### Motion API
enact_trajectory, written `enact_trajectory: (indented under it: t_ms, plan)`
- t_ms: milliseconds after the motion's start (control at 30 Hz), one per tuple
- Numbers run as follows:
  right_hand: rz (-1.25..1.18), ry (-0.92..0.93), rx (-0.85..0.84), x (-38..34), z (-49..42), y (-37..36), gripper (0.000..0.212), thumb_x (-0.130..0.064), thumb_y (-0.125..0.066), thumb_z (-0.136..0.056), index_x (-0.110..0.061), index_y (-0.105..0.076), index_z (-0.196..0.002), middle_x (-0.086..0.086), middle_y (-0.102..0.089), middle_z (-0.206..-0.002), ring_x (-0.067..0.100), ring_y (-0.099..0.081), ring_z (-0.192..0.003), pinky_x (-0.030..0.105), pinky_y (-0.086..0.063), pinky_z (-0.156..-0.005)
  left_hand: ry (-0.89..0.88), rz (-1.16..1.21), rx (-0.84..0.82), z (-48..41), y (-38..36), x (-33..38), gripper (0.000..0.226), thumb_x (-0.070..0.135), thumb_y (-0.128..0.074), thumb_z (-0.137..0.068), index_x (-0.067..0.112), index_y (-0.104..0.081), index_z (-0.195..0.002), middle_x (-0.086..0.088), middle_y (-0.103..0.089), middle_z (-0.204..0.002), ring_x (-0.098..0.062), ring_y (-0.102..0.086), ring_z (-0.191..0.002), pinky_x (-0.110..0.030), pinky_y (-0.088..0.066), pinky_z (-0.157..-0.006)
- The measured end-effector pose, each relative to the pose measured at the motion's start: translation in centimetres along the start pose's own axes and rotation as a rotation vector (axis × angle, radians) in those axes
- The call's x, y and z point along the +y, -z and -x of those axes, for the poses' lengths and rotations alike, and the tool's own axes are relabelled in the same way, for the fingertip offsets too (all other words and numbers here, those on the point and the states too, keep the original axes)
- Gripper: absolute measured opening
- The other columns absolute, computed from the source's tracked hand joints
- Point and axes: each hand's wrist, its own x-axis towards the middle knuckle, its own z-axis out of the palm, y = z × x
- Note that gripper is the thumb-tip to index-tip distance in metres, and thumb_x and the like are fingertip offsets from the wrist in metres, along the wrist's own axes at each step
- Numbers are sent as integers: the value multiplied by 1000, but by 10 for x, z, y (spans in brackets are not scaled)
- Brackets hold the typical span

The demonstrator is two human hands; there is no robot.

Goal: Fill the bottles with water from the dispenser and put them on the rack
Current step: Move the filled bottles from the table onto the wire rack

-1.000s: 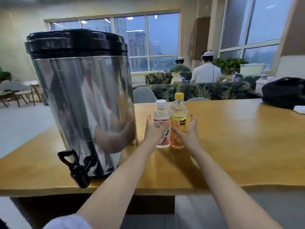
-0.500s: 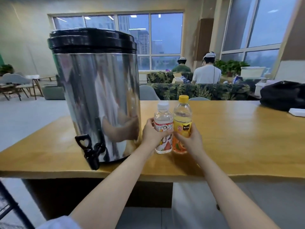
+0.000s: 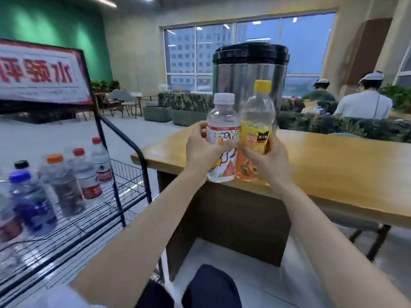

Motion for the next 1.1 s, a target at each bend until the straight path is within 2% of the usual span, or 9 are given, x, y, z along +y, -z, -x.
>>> enact_trajectory:
  t_ms: [100,267,433,500,600,800,900,1000,1100]
  plan:
    - [-52,2,-84,-26,-1,-65,50,-38,-77,-79,-22,-55,-121,-10,-65,-105,5,-63,-94,27,-54,-82,-3,-36,118,-3,66,1,66,25,-91,-63,23,-51,-116,6,-67,-106,-12,-68,-96,-34,-58,-84]
    - [-197,-5,-263,-49,-6,-179,52,-34,-79,-76,-19,-55,-119,-6,-64,-107,12,-61,-100,35,-53,-88,45,-129,340,-20,163,-19,69,26,-92,-63,24,-50,-119,10,-63,-102,-11,-65,-95,-29,-57,-78]
    - [-299,2,-457,-53,-17,-282,48,-29,-83,-74,-20,-55,-112,-2,-65,-105,12,-62,-95,34,-54,-83,109,-210,521,-46,238,-53,72,24,-92,-63,19,-51,-122,1,-64,-116,-20,-64,-106,-42,-56,-89]
    - [-308,11,-517,-51,-22,-316,48,-28,-84,-73,-21,-53,-108,-3,-65,-100,12,-63,-91,32,-54,-79,127,-228,576,-54,260,-66,66,19,-89,-67,20,-50,-119,4,-63,-111,-17,-63,-105,-32,-56,-80]
    - [-317,9,-614,-40,-26,-363,56,-29,-87,-69,-22,-54,-114,-10,-65,-97,10,-64,-92,30,-54,-79,156,-237,619,-61,289,-89,62,12,-86,-70,25,-48,-117,12,-60,-102,-10,-59,-97,-16,-47,-69]
    - [-337,-14,-911,-15,-18,-429,61,-35,-89,-63,-28,-59,-117,-14,-71,-100,0,-65,-94,30,-53,-83,294,-323,707,-52,337,-143,74,9,-93,-57,25,-55,-118,6,-69,-113,-15,-66,-103,-41,-56,-90]
    - [-304,-8,-1057,-8,-4,-447,60,-21,-87,-60,-27,-62,-114,-12,-72,-99,4,-67,-94,37,-55,-87,398,-372,717,-39,354,-165,72,10,-95,-54,15,-58,-115,2,-71,-108,-17,-68,-100,-41,-57,-87]
    - [-291,-19,-1156,-5,10,-462,58,-10,-86,-60,-24,-63,-111,-6,-74,-98,9,-69,-92,42,-56,-87,478,-420,725,-26,363,-176,65,6,-93,-56,9,-55,-109,-1,-69,-103,-17,-66,-93,-30,-54,-77]
    - [-274,-38,-1203,-4,22,-472,53,-17,-88,-56,-29,-64,-102,-7,-74,-94,11,-69,-91,44,-55,-87,547,-450,742,-16,370,-184,64,3,-93,-56,11,-54,-107,-2,-67,-103,-19,-64,-95,-35,-52,-83]
